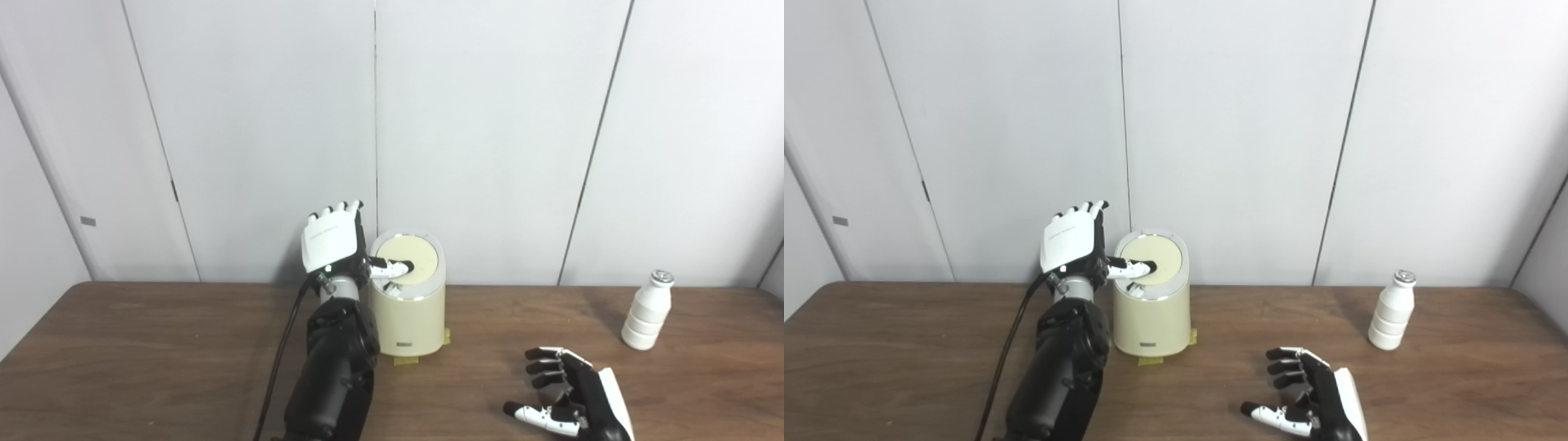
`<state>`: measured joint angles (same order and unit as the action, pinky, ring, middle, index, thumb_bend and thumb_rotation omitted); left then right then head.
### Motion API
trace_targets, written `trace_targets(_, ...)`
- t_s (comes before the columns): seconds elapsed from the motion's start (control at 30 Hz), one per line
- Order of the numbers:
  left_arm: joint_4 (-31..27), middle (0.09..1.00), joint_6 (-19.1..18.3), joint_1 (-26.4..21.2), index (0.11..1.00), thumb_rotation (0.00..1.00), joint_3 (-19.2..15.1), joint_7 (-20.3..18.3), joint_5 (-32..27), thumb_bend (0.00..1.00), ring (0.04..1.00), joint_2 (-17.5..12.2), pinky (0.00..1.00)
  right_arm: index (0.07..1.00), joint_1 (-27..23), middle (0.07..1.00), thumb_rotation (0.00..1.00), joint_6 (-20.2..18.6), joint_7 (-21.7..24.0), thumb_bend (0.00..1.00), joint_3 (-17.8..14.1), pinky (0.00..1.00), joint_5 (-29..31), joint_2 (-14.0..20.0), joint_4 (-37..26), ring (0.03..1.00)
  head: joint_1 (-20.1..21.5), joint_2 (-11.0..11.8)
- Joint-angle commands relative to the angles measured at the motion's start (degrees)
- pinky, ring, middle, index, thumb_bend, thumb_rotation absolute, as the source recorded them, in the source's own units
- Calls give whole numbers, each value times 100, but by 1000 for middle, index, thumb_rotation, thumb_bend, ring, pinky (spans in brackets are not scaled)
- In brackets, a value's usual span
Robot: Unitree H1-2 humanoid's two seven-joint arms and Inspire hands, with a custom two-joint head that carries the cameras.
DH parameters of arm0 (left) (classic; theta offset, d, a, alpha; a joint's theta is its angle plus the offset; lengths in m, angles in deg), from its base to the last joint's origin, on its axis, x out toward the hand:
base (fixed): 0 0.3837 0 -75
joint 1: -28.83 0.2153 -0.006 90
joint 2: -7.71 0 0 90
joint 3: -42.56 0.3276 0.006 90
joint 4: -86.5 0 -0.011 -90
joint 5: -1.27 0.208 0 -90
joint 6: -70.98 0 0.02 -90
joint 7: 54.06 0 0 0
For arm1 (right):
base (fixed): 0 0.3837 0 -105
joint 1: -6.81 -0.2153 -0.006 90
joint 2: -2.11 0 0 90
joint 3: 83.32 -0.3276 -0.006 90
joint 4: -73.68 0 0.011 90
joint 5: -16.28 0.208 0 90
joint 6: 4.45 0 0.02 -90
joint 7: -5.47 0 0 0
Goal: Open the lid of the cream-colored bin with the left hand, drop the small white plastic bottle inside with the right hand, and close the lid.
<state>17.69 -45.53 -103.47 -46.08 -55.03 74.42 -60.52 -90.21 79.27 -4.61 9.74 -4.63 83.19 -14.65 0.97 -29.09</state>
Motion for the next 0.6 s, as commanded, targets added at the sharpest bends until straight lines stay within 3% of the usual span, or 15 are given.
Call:
trace_targets(0.0,-34,974,-39,-147,942,773,-57,-103,-21,694,989,-21,1000,631,2,590,3,-91,105,690,60,446,-15,-30,2,542,2,0)
trace_targets(0.03,-73,976,-40,-142,943,884,-52,-128,-33,686,990,-29,1000,631,0,586,5,-104,106,686,63,439,-24,-29,0,537,2,0)
trace_targets(0.1,-126,976,-40,-129,943,976,-40,-165,-42,689,990,-44,1000,631,-1,578,12,-135,113,677,65,426,-33,-29,-8,528,2,0)
trace_targets(0.4,-312,968,-38,-57,927,1000,-21,-56,-404,733,984,-59,1000,628,-7,581,8,-118,117,674,88,432,-59,-22,12,533,15,11)
trace_targets(0.57,-729,949,-35,115,920,1000,17,76,-771,733,966,-82,1000,629,-10,595,20,-143,115,676,94,451,-63,-43,9,551,64,0)
